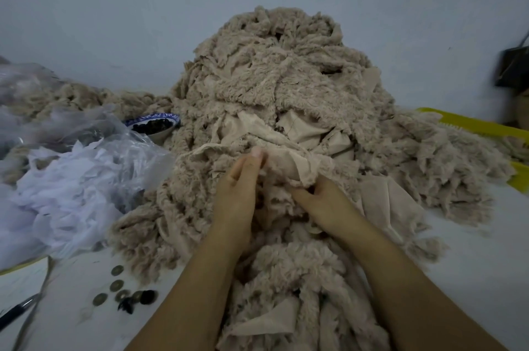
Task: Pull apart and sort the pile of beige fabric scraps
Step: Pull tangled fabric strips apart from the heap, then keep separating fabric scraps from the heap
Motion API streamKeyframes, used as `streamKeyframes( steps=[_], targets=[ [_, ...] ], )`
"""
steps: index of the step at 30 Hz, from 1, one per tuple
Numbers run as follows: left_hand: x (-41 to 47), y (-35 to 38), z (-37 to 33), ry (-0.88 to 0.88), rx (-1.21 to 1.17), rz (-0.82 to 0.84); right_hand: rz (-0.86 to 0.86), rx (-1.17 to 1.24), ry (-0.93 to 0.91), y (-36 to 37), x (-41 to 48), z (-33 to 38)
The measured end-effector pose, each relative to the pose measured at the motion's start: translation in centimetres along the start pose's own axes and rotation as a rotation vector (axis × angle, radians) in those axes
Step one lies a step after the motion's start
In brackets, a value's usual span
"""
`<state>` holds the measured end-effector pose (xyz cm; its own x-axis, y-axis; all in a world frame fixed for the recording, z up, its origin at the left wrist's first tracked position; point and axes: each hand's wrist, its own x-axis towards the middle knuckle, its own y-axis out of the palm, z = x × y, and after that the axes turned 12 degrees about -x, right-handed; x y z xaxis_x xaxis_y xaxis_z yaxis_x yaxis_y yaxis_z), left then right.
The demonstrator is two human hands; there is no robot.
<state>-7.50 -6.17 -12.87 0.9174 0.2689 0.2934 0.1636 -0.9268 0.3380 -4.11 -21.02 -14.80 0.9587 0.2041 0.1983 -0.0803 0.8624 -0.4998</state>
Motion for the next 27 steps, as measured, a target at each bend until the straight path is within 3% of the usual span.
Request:
streamKeyframes(
  steps=[2, 4, 5, 8, 12, 15, 18, 20, 23, 27],
  targets=[
    [0.2, -0.7, -0.2, 0.195, 0.249, -0.085, -0.145, 0.312, 0.124, -1.9, 0.5, 0.2],
    [0.3, -1.2, -0.4, 0.347, 0.425, -0.176, -0.268, 0.87, 0.085, -4.4, 1.3, -0.3],
    [0.4, -1.3, -0.4, 0.401, 0.484, -0.221, -0.31, 0.96, 0.053, -4.9, 1.7, -1.0],
    [1.1, -1.8, -0.1, 0.429, 0.603, -0.332, -0.198, 0.716, 0.186, -2.6, 1.4, -1.6],
    [1.9, -3.3, 0.9, 0.152, 0.762, -0.37, -0.095, 0.225, 0.116, 0.0, 1.1, -1.8],
    [2.1, -3.4, 1.2, 0.146, 0.731, -0.33, -0.014, 0.076, 0.057, 0.7, 0.9, -1.8],
    [1.3, -2.4, 0.6, 0.32, 0.662, -0.198, 0.065, 0.175, 0.008, 1.0, 0.3, -0.7],
    [0.2, -0.8, 0.5, 0.406, 0.654, 0.049, 0.128, 0.309, 0.02, 0.9, 0.2, -0.4],
    [-1.4, 1.3, 1.2, 0.344, 0.629, 0.4, 0.13, 0.504, 0.109, 0.9, 0.1, 0.1],
    [-1.2, 1.4, 2.0, 0.263, 0.587, 0.49, -0.017, 0.576, 0.223, 0.4, 0.8, -0.1]
  ],
)
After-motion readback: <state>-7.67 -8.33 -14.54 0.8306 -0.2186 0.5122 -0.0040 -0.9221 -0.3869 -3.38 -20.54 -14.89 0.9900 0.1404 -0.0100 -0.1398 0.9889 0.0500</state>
